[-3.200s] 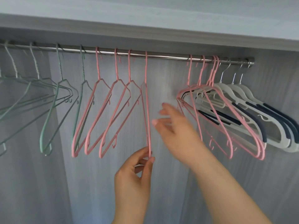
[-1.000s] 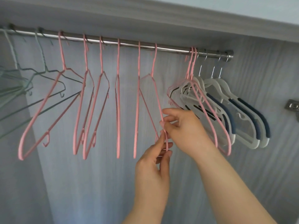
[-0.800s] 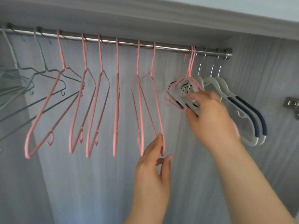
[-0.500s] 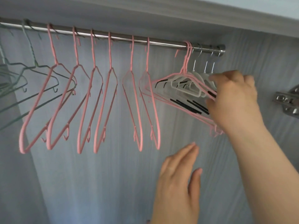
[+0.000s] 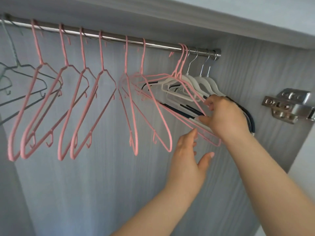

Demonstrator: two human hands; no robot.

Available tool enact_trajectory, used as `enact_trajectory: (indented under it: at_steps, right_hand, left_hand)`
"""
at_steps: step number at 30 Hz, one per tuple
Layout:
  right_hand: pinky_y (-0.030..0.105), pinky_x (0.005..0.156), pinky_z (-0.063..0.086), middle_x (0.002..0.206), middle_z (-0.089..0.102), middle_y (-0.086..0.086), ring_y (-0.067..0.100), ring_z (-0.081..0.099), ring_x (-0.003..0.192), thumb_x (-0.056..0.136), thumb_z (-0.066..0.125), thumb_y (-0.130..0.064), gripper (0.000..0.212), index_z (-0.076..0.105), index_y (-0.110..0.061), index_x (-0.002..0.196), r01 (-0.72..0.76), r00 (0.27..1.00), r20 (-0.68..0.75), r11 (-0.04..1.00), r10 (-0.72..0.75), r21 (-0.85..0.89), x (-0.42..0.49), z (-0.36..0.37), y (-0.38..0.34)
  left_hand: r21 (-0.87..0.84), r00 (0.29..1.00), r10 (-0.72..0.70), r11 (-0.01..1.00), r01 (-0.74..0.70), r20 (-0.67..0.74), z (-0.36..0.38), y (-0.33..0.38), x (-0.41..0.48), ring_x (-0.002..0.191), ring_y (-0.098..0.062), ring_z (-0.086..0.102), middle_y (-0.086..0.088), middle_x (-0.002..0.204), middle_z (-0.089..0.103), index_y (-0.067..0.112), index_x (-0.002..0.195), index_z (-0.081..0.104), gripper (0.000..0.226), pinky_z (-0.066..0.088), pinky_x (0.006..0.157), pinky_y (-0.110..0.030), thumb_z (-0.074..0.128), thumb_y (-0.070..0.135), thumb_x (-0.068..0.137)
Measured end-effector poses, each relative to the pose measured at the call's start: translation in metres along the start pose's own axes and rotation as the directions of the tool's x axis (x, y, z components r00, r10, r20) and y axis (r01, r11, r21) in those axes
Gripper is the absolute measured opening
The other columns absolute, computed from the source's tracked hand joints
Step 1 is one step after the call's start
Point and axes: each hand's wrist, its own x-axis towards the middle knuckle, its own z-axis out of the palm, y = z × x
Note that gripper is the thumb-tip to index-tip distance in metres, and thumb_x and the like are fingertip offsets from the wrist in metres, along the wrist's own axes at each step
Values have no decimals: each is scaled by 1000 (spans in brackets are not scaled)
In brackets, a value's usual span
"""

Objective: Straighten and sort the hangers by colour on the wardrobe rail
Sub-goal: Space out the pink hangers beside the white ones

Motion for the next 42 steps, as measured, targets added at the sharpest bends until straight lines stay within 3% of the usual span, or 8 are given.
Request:
enact_trajectory:
  at_steps: [5,9,12,16,22,35,39,42]
  right_hand:
    - [32,57,40,101,62,16,35,61,89,77,60,-3,30,55,-6,106,40,980,-177,968,-86,-248,-5,24,8]
    - [26,47,29,77,60,22,37,61,70,55,60,16,26,62,3,78,62,973,-198,965,-115,-255,-8,30,9]
    - [29,54,36,84,63,20,37,60,78,67,55,11,25,64,-1,88,88,970,-221,995,-98,-55,-8,26,7]
    - [33,72,50,82,69,7,27,63,80,89,42,-11,27,61,-20,105,99,995,-68,925,-79,368,-17,15,-15]
    - [29,53,34,57,47,9,19,40,55,88,38,-2,21,51,-2,72,151,988,-68,851,-136,502,-21,25,-44]
    - [22,71,41,102,67,12,21,60,87,94,37,-14,34,54,-14,123,69,992,47,796,-121,601,-25,34,-64]
    - [27,66,43,85,65,11,25,60,76,96,37,-22,29,59,-9,109,157,982,25,882,-187,445,-33,23,-58]
    - [20,59,28,85,64,11,27,58,73,90,47,-9,20,66,-6,95,277,946,-234,934,-224,227,-37,7,-51]
  left_hand:
    - [55,999,-19,998,16,42,11,-6,7,108,-7,44,1,128,43,20,136,33,63,41,98,-30,65,20,81]
    - [99,997,-21,995,13,75,17,-8,6,117,-10,42,2,132,40,21,138,28,66,37,102,-29,64,20,82]
    - [93,999,6,996,-11,51,17,-7,3,114,-6,43,7,132,38,23,139,25,67,39,100,-26,63,25,83]
    - [-17,999,-13,1000,12,-47,10,-2,1,97,1,58,11,122,51,28,136,34,82,49,87,-18,46,68,65]
    - [42,979,-15,999,24,-201,-8,-4,-10,82,17,59,33,79,60,49,119,37,47,41,73,2,53,20,85]
    - [53,971,-18,998,32,-237,-18,-8,-21,100,13,55,27,109,55,41,128,38,53,40,80,1,50,13,85]
    - [-110,956,-198,978,177,-215,-6,-16,-28,89,25,52,12,111,56,38,131,29,60,38,68,6,58,11,85]
    - [-287,916,-383,897,338,-118,7,-24,-32,82,10,61,2,105,62,33,131,35,62,40,61,4,64,11,81]
